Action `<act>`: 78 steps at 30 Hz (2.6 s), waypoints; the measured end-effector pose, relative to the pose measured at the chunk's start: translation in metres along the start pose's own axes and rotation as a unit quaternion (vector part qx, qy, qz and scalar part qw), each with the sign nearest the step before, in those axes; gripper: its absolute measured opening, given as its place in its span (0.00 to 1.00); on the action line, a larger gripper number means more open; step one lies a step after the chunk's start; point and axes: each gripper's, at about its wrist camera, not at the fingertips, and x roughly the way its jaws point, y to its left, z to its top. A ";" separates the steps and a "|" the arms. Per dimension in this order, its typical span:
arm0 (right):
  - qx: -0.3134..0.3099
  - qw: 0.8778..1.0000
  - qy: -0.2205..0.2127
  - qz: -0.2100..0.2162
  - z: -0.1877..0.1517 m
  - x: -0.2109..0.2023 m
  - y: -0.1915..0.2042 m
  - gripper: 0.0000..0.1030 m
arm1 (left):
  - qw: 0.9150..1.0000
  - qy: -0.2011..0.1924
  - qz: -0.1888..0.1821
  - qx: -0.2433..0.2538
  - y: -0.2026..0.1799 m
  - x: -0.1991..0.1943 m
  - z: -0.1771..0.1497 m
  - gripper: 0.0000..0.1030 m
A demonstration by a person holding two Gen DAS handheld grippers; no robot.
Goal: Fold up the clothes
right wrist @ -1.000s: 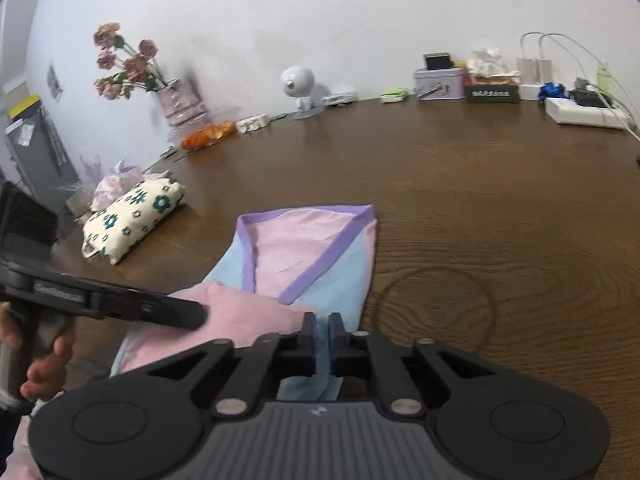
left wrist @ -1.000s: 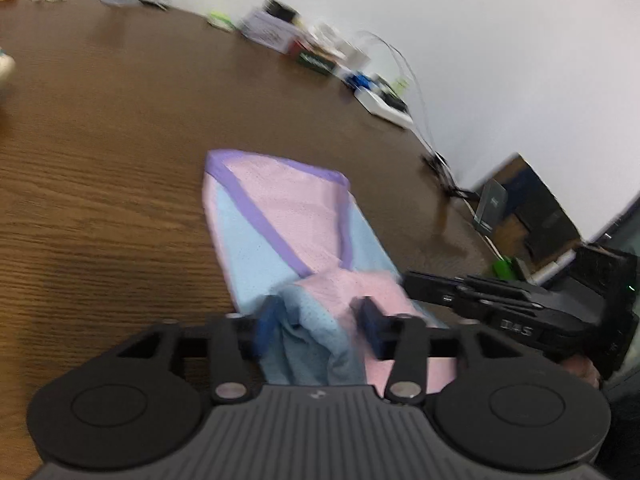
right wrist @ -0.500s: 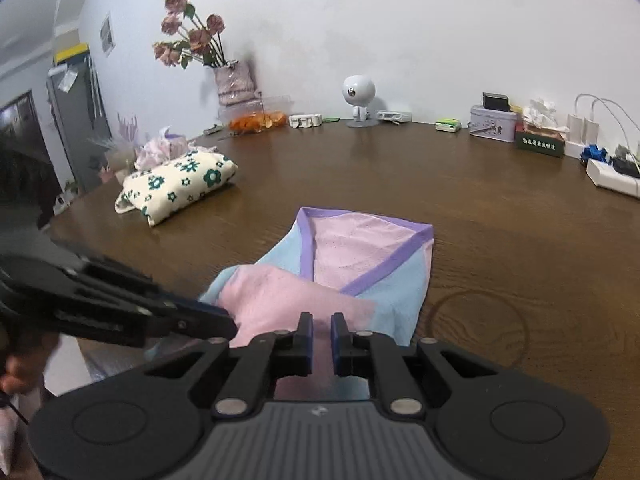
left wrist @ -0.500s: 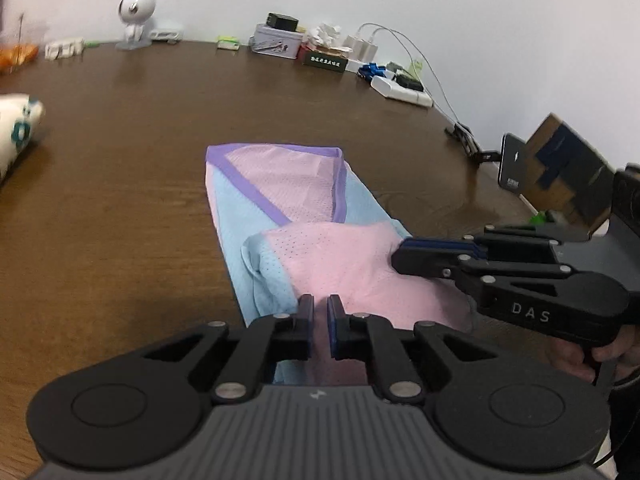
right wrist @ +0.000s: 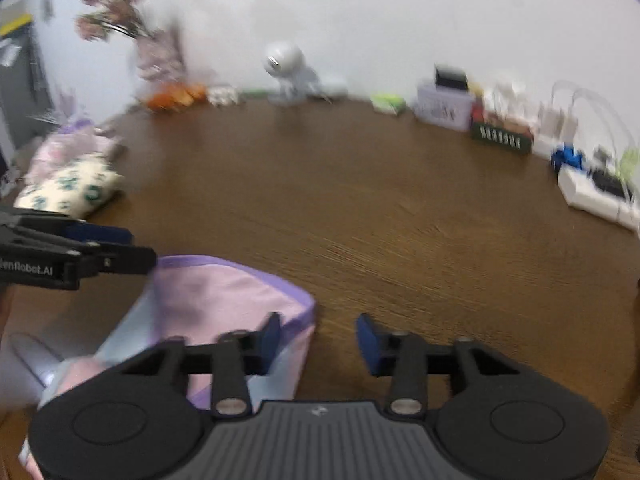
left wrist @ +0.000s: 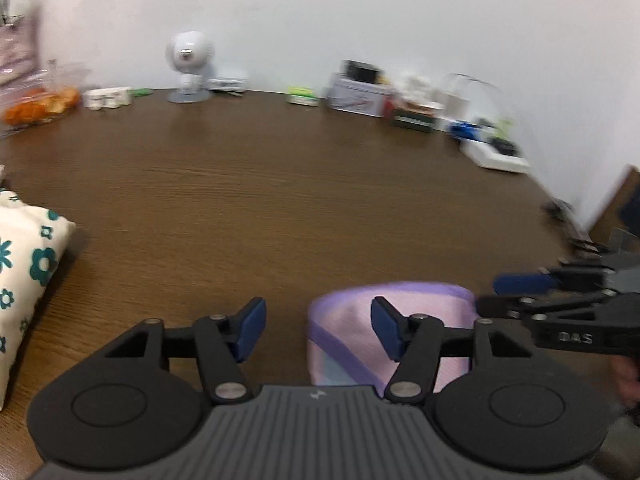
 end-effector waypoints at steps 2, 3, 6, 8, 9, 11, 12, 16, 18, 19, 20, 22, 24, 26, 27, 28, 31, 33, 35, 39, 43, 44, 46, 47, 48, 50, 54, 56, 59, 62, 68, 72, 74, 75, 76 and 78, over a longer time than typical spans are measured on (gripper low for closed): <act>0.012 1.000 0.013 0.017 0.001 0.010 -0.003 0.25 | 1.000 0.017 -0.007 -0.009 0.003 0.010 -0.003 0.23; 0.020 0.999 0.016 0.029 0.001 0.013 -0.005 0.19 | 1.000 0.023 -0.016 -0.014 0.005 0.013 -0.005 0.11; 0.025 0.999 0.005 0.032 -0.003 0.010 -0.006 0.04 | 0.999 0.010 -0.022 -0.026 0.008 0.011 -0.011 0.07; 0.024 0.999 -0.008 0.027 -0.006 0.005 -0.005 0.03 | 0.999 -0.002 -0.030 -0.030 0.007 0.002 -0.012 0.06; 0.023 0.999 -0.019 0.031 -0.005 -0.001 -0.004 0.03 | 0.999 -0.012 -0.037 -0.032 0.004 -0.006 -0.012 0.05; 0.019 0.998 -0.048 0.046 -0.008 -0.023 -0.004 0.03 | 0.998 -0.038 -0.052 -0.025 -0.004 -0.030 -0.016 0.05; 0.009 0.996 -0.065 0.055 -0.010 -0.036 -0.002 0.03 | 0.997 -0.053 -0.054 -0.021 -0.007 -0.047 -0.023 0.05; -0.057 0.990 -0.102 0.074 -0.045 -0.087 0.008 0.03 | 0.994 -0.084 -0.064 -0.022 -0.020 -0.108 -0.066 0.05; -0.084 0.988 -0.099 0.088 -0.069 -0.105 0.015 0.03 | 0.994 -0.092 -0.053 -0.013 -0.030 -0.129 -0.094 0.06; -0.098 0.986 -0.099 0.092 -0.083 -0.110 0.020 0.03 | 0.995 -0.095 -0.037 0.004 -0.036 -0.135 -0.108 0.06; -0.112 0.984 -0.100 0.095 -0.096 -0.116 0.024 0.04 | 0.995 -0.095 -0.027 0.019 -0.040 -0.138 -0.122 0.06; -0.139 0.980 -0.092 0.105 -0.121 -0.124 0.033 0.08 | 0.995 -0.086 -0.046 0.019 -0.041 -0.142 -0.146 0.10; -0.164 0.977 -0.068 0.121 -0.137 -0.130 0.039 0.12 | 0.995 -0.052 -0.076 0.026 -0.038 -0.144 -0.159 0.12; -0.166 0.973 -0.092 0.133 -0.140 -0.146 0.040 0.18 | 0.991 -0.048 -0.124 0.031 -0.029 -0.157 -0.161 0.14; -0.165 0.971 -0.105 0.137 -0.140 -0.153 0.041 0.29 | 0.988 -0.063 -0.141 0.020 -0.024 -0.165 -0.157 0.24; -0.156 0.971 -0.120 0.133 -0.136 -0.158 0.040 0.34 | 0.985 -0.081 -0.153 0.006 -0.020 -0.171 -0.152 0.47; -0.130 0.973 -0.138 0.130 -0.118 -0.152 0.047 0.38 | 0.982 -0.100 -0.161 -0.012 -0.020 -0.167 -0.136 0.57; -0.118 0.975 -0.139 0.131 -0.109 -0.134 0.056 0.38 | 0.983 -0.098 -0.154 -0.013 -0.026 -0.152 -0.125 0.54; -0.108 0.977 -0.128 0.129 -0.103 -0.113 0.064 0.35 | 0.987 -0.076 -0.143 -0.006 -0.034 -0.135 -0.120 0.35; -0.113 0.985 -0.084 0.100 -0.118 -0.090 0.074 0.35 | 0.993 -0.011 -0.118 0.010 -0.038 -0.111 -0.136 0.25; -0.074 0.990 -0.072 0.098 -0.141 -0.099 0.066 0.38 | 0.992 0.003 -0.129 -0.017 -0.024 -0.117 -0.137 0.27; -0.065 0.990 -0.078 0.097 -0.144 -0.105 0.065 0.38 | 0.992 0.004 -0.127 -0.015 -0.022 -0.121 -0.135 0.31; -0.057 0.989 -0.105 0.090 -0.148 -0.119 0.063 0.40 | 0.993 0.001 -0.117 0.003 -0.022 -0.131 -0.133 0.63; -0.054 0.988 -0.116 0.087 -0.151 -0.125 0.062 0.45 | 0.994 -0.004 -0.109 0.019 -0.025 -0.136 -0.134 0.64; -0.049 0.988 -0.113 0.088 -0.152 -0.125 0.060 0.48 | 0.994 -0.008 -0.106 0.034 -0.027 -0.141 -0.136 0.67; -0.041 0.989 -0.108 0.089 -0.156 -0.124 0.057 0.50 | 0.993 -0.014 -0.106 0.059 -0.036 -0.146 -0.143 0.72; -0.062 0.991 -0.084 0.086 -0.164 -0.116 0.067 0.44 | 0.990 -0.013 -0.080 0.111 -0.053 -0.141 -0.156 0.66; -0.064 0.991 -0.088 0.078 -0.166 -0.115 0.071 0.37 | 0.988 -0.005 -0.078 0.134 -0.056 -0.135 -0.161 0.31; -0.065 0.991 -0.094 0.066 -0.169 -0.112 0.076 0.17 | 0.989 0.001 -0.060 0.134 -0.051 -0.126 -0.160 0.16; -0.055 0.991 -0.102 0.069 -0.170 -0.110 0.075 0.12 | 0.989 0.002 -0.052 0.137 -0.050 -0.121 -0.156 0.15; -0.037 0.992 -0.107 0.054 -0.172 -0.114 0.060 0.07 | 0.991 0.003 -0.049 0.128 -0.066 -0.103 -0.137 0.12; -0.007 0.993 -0.110 0.032 -0.177 -0.119 0.037 0.07 | 0.991 0.008 -0.076 0.108 -0.080 -0.086 -0.126 0.12; 0.005 0.994 -0.109 0.024 -0.177 -0.120 0.026 0.07 | 0.990 0.012 -0.084 0.108 -0.085 -0.080 -0.124 0.11; 0.010 0.994 -0.110 0.021 -0.177 -0.121 0.021 0.07 | 0.990 0.014 -0.084 0.109 -0.087 -0.078 -0.123 0.11; 0.012 0.994 -0.109 0.021 -0.176 -0.120 0.018 0.07 | 0.991 0.012 -0.083 0.107 -0.089 -0.076 -0.122 0.10; 0.015 0.994 -0.108 0.022 -0.173 -0.119 0.013 0.07 | 0.991 0.016 -0.079 0.104 -0.090 -0.072 -0.118 0.10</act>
